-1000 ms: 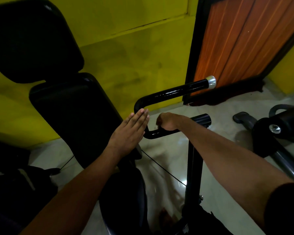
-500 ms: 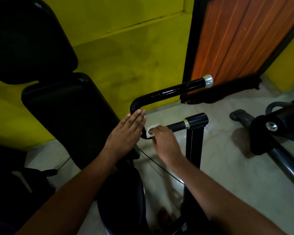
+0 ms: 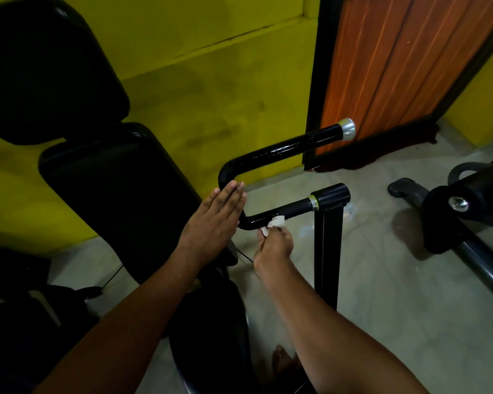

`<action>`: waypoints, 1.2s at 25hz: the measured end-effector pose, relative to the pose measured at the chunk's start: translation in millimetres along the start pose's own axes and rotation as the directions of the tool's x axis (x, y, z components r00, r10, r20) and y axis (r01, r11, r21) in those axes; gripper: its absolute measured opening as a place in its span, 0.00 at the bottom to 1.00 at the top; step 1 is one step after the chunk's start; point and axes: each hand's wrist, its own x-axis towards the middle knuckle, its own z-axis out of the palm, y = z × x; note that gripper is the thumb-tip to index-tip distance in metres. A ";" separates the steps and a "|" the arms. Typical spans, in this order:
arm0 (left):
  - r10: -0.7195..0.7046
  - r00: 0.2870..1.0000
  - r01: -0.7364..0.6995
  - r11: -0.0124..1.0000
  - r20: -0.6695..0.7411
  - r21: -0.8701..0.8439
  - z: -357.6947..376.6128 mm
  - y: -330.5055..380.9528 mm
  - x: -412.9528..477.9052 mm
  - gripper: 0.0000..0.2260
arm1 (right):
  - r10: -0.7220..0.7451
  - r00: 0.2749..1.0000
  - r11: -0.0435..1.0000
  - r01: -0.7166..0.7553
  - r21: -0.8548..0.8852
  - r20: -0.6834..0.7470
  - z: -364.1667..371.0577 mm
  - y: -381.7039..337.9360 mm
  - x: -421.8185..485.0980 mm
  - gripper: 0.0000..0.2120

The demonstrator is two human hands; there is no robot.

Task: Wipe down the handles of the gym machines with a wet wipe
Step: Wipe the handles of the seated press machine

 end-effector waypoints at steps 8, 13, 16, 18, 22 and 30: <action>-0.012 1.000 0.012 0.999 -0.006 -0.042 -0.6 6.0 -1.5 0.28 | 0.068 0.997 0.997 -0.069 0.024 0.042 -4.0 -9.9 7.0 0.16; 0.002 1.000 -0.002 1.000 -0.010 -0.022 2.1 6.4 -1.4 0.28 | 0.102 0.994 0.992 -0.099 0.083 -0.029 1.9 -21.9 14.8 0.14; 0.007 1.000 -0.008 1.000 -0.009 -0.022 2.8 6.9 -0.6 0.26 | 0.161 0.987 0.986 -0.160 0.046 -0.028 0.4 -24.4 13.4 0.13; -0.014 1.000 0.014 1.000 -0.021 -0.016 1.6 7.7 1.1 0.26 | 0.138 0.990 0.990 -0.139 0.036 0.010 -2.1 -24.0 12.7 0.09; -0.016 1.000 0.015 0.999 -0.015 -0.031 4.2 14.8 -0.4 0.25 | -0.226 0.969 0.912 0.248 -0.327 0.105 -28.6 -21.6 8.6 0.08; -0.031 1.000 0.031 0.998 0.006 -0.055 4.4 18.4 4.6 0.24 | -0.257 0.136 -0.502 0.827 -0.252 0.957 -38.9 -67.3 39.5 0.09</action>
